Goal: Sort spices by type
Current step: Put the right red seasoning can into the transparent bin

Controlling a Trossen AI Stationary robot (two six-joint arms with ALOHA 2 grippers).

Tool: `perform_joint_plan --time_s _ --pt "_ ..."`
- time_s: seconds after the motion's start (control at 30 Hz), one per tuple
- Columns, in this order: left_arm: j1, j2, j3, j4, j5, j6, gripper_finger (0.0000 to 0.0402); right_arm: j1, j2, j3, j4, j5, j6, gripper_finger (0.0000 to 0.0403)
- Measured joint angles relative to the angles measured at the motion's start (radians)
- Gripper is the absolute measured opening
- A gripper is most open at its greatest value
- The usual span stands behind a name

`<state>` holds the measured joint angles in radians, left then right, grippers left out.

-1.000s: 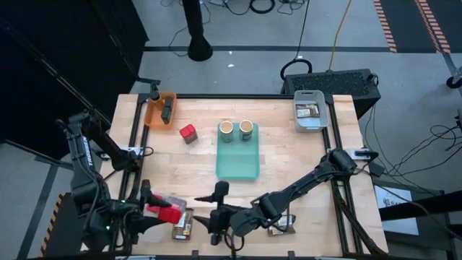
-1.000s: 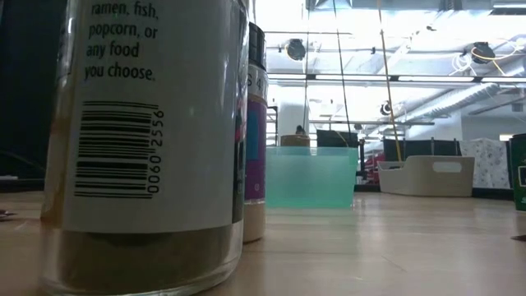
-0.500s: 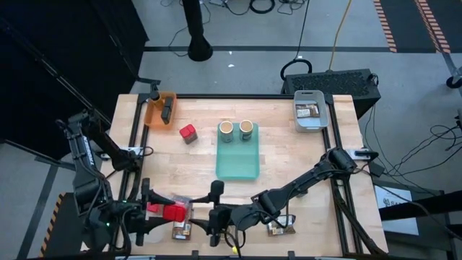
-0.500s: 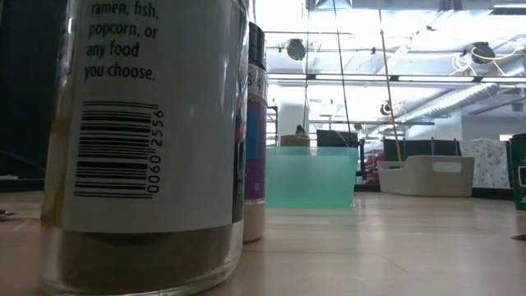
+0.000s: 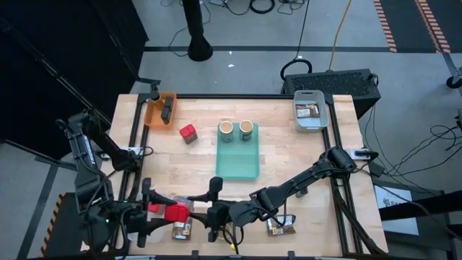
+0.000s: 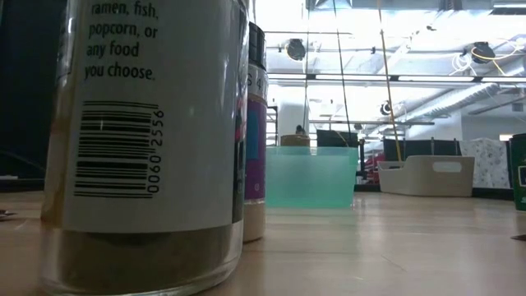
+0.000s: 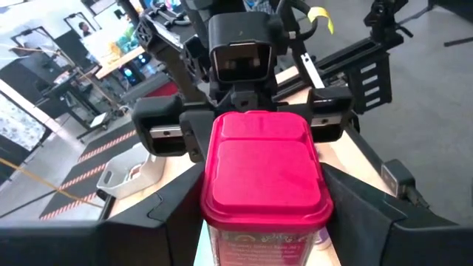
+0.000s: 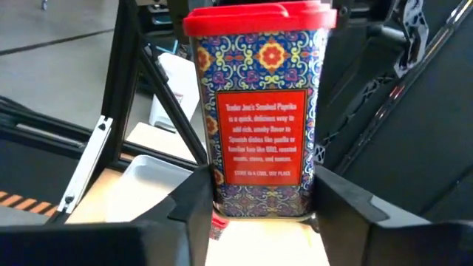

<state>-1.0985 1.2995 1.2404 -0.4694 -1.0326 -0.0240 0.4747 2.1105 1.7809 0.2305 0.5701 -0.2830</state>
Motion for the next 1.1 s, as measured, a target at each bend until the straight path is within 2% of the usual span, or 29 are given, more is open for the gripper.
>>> perform_joint_plan --time_s 0.17,0.27,0.6,0.73,0.87,1.03,1.1 --pt "0.000 0.000 0.000 -0.007 -0.001 0.008 0.0232 0.000 0.000 -0.001 0.012 0.000 -0.031 0.0159" --pt "-0.002 -0.001 0.000 -0.016 -0.031 -0.042 0.0238 -0.001 0.000 -0.001 0.013 0.000 -0.030 0.0159" --pt "0.017 -0.014 0.000 -0.041 -0.017 -0.097 0.0301 0.000 -0.005 -0.001 -0.081 0.043 0.030 0.0159" --pt "0.053 -0.013 0.005 -0.079 0.061 -0.176 0.0309 0.002 -0.019 -0.001 -0.130 0.065 0.050 0.0159" --pt "0.111 -0.010 0.005 -0.184 0.171 -0.294 0.0310 0.005 -0.025 0.000 -0.225 0.101 0.083 0.0159" --pt "0.154 -0.010 0.047 -0.337 0.202 -0.393 0.0311 0.002 -0.041 0.001 -0.385 0.114 0.198 0.0159" --pt "0.182 -0.004 0.066 -0.399 0.248 -0.428 0.0311 -0.005 -0.043 0.023 -0.451 0.115 0.250 0.0159"
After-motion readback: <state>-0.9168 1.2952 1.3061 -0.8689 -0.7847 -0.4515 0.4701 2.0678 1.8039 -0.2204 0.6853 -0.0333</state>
